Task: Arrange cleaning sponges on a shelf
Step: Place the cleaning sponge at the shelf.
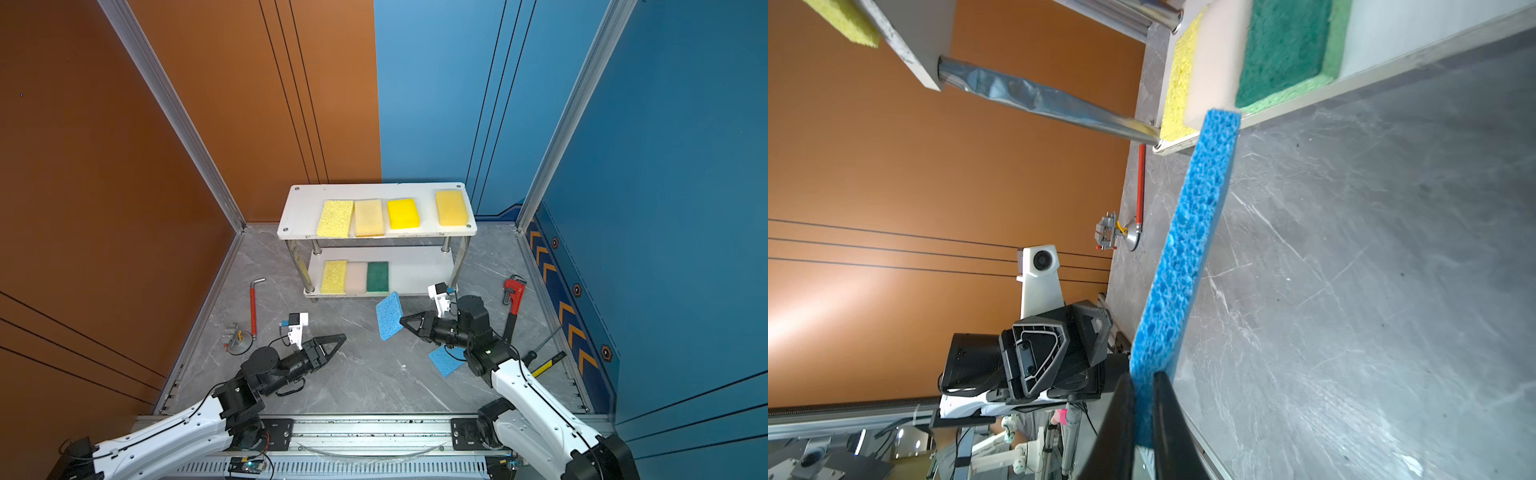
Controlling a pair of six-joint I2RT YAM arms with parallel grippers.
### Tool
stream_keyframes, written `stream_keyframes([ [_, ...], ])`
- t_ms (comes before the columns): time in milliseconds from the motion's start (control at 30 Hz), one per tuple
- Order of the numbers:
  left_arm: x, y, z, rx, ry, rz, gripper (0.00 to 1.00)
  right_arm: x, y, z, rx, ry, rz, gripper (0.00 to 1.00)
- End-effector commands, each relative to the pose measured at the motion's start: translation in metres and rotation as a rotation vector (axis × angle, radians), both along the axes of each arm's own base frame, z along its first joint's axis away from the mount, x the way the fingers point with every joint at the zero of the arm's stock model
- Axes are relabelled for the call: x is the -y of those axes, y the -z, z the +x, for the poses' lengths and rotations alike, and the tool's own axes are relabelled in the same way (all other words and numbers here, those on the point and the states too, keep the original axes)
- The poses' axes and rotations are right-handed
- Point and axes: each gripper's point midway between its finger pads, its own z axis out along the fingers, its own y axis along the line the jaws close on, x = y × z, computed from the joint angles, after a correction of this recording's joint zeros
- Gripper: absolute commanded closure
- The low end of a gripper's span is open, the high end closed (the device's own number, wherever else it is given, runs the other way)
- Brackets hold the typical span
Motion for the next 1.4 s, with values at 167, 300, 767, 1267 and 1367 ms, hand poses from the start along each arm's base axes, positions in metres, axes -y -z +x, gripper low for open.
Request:
stream_keyframes([
  [167, -0.009, 0.038, 0.0, -0.093, -0.021, 0.151, 0.57, 0.028, -0.017, 0.027, 0.113, 0.184, 0.0, 0.88],
  [300, -0.009, 0.058, -0.004, -0.159, -0.012, 0.243, 0.57, 0.038, -0.018, 0.045, 0.153, 0.265, -0.021, 0.88],
  [767, -0.022, 0.082, -0.017, -0.203, -0.006, 0.288, 0.57, 0.037, 0.021, 0.11, 0.152, 0.303, -0.159, 0.88],
  [1267, -0.045, 0.09, -0.024, -0.23, -0.052, 0.27, 0.56, 0.04, 0.059, 0.144, 0.065, 0.372, -0.198, 0.89],
  [1367, -0.045, 0.09, -0.025, -0.231, -0.049, 0.271, 0.56, 0.04, 0.062, 0.149, 0.061, 0.379, -0.201, 0.88],
])
